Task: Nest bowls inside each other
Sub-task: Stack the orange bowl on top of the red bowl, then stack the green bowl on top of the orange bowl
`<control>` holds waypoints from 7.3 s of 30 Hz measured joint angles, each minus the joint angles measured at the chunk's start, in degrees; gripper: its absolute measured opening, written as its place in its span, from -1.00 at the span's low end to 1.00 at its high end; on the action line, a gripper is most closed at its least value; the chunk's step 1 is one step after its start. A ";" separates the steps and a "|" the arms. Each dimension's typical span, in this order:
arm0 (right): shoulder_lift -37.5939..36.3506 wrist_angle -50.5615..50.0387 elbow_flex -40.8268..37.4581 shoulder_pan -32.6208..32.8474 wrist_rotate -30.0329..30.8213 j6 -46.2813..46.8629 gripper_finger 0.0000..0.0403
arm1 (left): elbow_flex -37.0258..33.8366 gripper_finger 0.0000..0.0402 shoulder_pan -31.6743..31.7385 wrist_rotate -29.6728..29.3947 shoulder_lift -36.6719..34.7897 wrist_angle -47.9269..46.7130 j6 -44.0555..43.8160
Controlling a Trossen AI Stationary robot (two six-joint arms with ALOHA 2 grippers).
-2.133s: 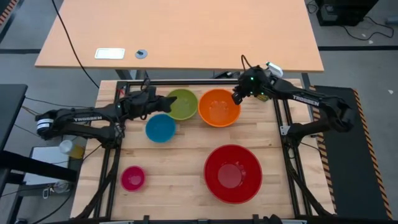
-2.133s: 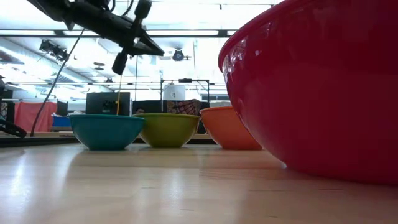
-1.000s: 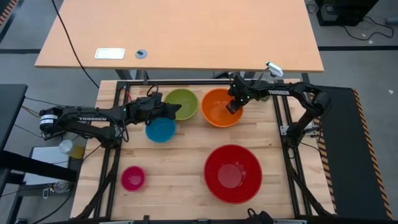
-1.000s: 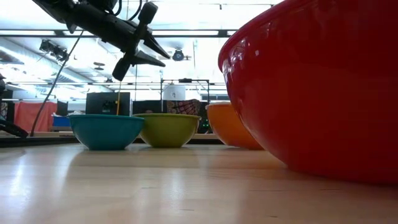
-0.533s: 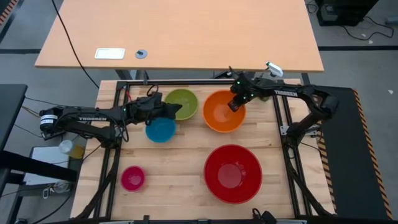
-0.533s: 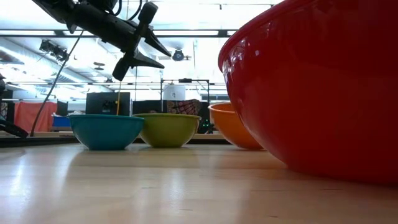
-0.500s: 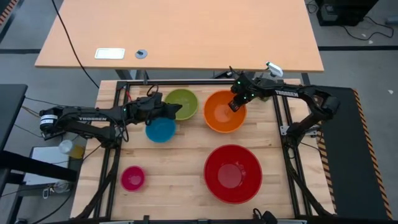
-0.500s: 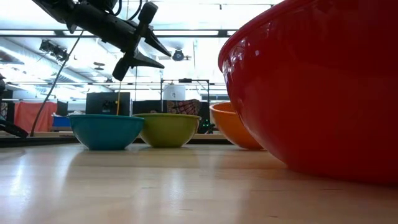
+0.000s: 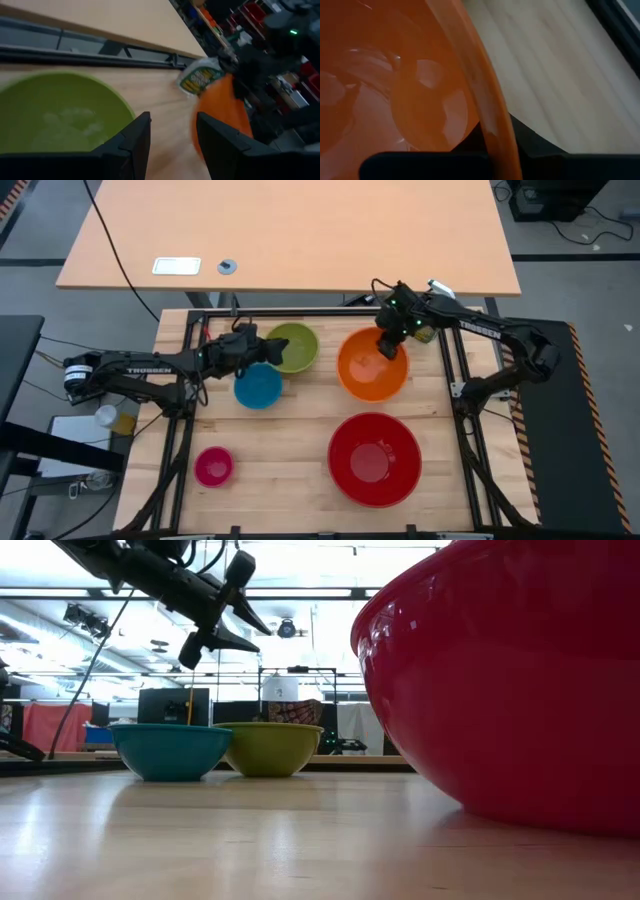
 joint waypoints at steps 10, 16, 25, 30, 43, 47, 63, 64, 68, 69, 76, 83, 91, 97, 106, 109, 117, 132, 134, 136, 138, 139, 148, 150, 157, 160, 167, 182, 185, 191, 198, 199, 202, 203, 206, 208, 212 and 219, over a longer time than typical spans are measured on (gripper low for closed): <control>-7.57 -1.32 0.02 6.48 -13.06 1.79 -0.85 | 0.00 -0.19 5.23 0.00 0.00 0.48 0.21; -7.21 0.21 0.02 14.21 -14.43 1.57 -0.82 | 0.00 -0.19 7.76 -0.16 0.00 0.48 -0.18; -3.12 6.45 0.02 27.09 -16.03 8.71 -0.81 | 0.00 -0.20 5.06 4.17 0.00 6.53 -2.71; -2.50 6.37 0.11 31.91 -10.34 15.46 -0.81 | 0.09 -0.25 -3.74 2.80 -0.07 18.86 12.22; -2.30 -0.29 0.11 47.24 12.08 40.53 -0.83 | 0.08 -0.28 -21.23 -8.92 -1.05 11.24 13.67; -2.34 -6.50 -0.28 50.10 16.44 43.78 -0.82 | 0.04 -0.28 -26.48 -16.07 -1.80 6.57 10.27; -2.35 -2.24 -7.10 50.70 12.83 46.91 -0.78 | 0.02 -0.28 -31.35 -21.90 -1.68 -19.56 -6.32; -2.35 -1.96 -7.10 50.68 12.83 46.73 -0.74 | 0.02 -0.28 -31.37 -21.66 -1.68 -19.81 -6.45; -2.35 -1.86 -7.11 50.66 11.22 45.21 -0.52 | 0.02 -0.28 -31.37 -21.42 -1.68 -19.91 -6.43; -2.35 -1.89 -7.13 50.66 10.47 45.03 -0.45 | 0.02 -0.28 -31.37 -21.42 -1.68 -19.90 -6.43; -2.37 -8.23 -4.30 48.67 4.43 45.31 -0.12 | 0.02 -0.28 -31.37 -21.38 -1.67 -20.13 -5.80; -2.41 -15.51 0.88 46.96 7.73 44.81 -0.09 | 0.02 -0.28 -30.94 -21.38 -1.68 -20.18 -4.22; -2.41 -29.11 5.02 45.02 11.59 48.32 -0.09 | 0.02 -0.28 -30.94 -21.35 -1.66 -20.18 -4.24; -2.41 -25.79 5.53 45.24 14.40 47.63 -0.09 | 0.02 -0.28 -30.94 -21.35 -1.68 -20.04 -4.26; -0.71 -4.43 5.68 36.97 17.29 44.93 -0.10 | -0.02 -0.28 -30.67 -21.45 -5.71 -18.54 -4.24; 2.80 -0.30 5.66 32.75 15.75 41.71 -0.13 | -0.02 -0.28 -29.64 -21.52 -7.11 -19.85 -4.27; 13.99 14.04 5.66 24.38 12.32 39.02 -0.17 | 0.00 -0.28 -26.82 -21.31 -8.34 -20.26 -4.51; 31.44 19.68 23.71 17.79 21.19 39.23 -0.18 | 0.00 -0.28 -25.75 -21.12 -8.44 -20.15 -5.95; 33.36 19.15 25.44 16.42 21.60 41.13 -0.17 | 0.00 -0.28 -25.76 -21.13 -8.44 -20.13 -5.97; 34.55 18.74 26.14 15.16 20.04 40.54 -0.16 | 0.00 -0.28 -25.78 -20.94 -8.44 -20.15 -5.99; 35.00 18.86 26.25 14.24 19.34 38.00 -0.12 | 0.00 -0.28 -25.86 -20.75 -8.44 -20.13 -5.99; 35.00 18.98 26.27 13.87 19.08 37.28 -0.10 | 0.00 -0.28 -25.91 -20.67 -8.44 -20.15 -5.99; 35.09 21.35 26.28 12.50 18.81 31.19 0.23 | 0.00 -0.28 -25.89 -19.47 -8.41 -20.22 -5.93; 35.09 22.95 25.32 12.53 18.73 29.88 0.29 | 0.00 -0.28 -25.82 -19.47 -8.41 -20.22 -5.93; 35.95 24.74 23.44 12.60 21.45 28.64 0.31 | 0.00 -0.28 -25.78 -19.50 -8.41 -20.20 -5.88; 37.09 25.28 23.31 12.56 21.41 28.24 0.25 | 0.00 -0.28 -25.78 -19.50 -8.39 -20.03 -5.93; 39.16 26.67 23.34 13.09 18.91 28.44 0.08 | 0.00 -0.28 -25.78 -19.50 -8.39 -19.29 -5.93; 39.16 27.53 23.54 13.85 16.70 30.45 -0.89 | 0.00 -0.28 -25.78 -19.50 -8.39 -19.81 -5.95; 39.11 25.68 23.86 13.87 15.14 30.11 -0.88 | 0.00 -0.28 -25.78 -19.50 -8.39 -19.80 -5.97; 39.11 15.79 29.95 13.91 15.17 22.53 -0.86 | 0.00 -0.28 -25.79 -19.50 -8.39 -19.80 -5.93; 39.16 -3.05 42.48 15.82 14.28 9.29 -0.87 | 0.00 -0.28 -25.84 -19.10 -8.62 -19.98 -5.38; 39.14 -6.18 44.21 16.38 13.94 7.54 -0.85 | 0.00 -0.28 -25.86 -18.92 -9.02 -20.38 -5.38; 39.06 -13.12 48.41 17.78 10.19 3.16 -0.82 | 0.02 -0.28 -25.91 -18.82 -10.63 -22.30 -5.34; 38.90 -14.68 49.31 18.12 8.21 2.20 -0.82 | 0.02 -0.28 -25.91 -18.82 -11.31 -23.52 -5.34; 37.52 -18.65 50.73 19.36 4.18 0.99 -0.85 | 0.02 -0.28 -25.91 -18.82 -13.61 -27.46 -5.65; 36.11 -21.30 50.73 20.35 3.95 0.83 -0.87 | 0.02 -0.28 -25.91 -18.82 -15.00 -30.07 -5.78; 32.56 -25.30 50.69 22.63 3.83 0.89 -0.86 | 0.02 -0.28 -25.81 -18.82 -16.08 -34.12 -6.01; 23.47 -26.74 49.04 28.76 -1.86 -4.04 -0.83 | 0.02 -0.28 -23.45 -18.82 -15.78 -36.09 -5.99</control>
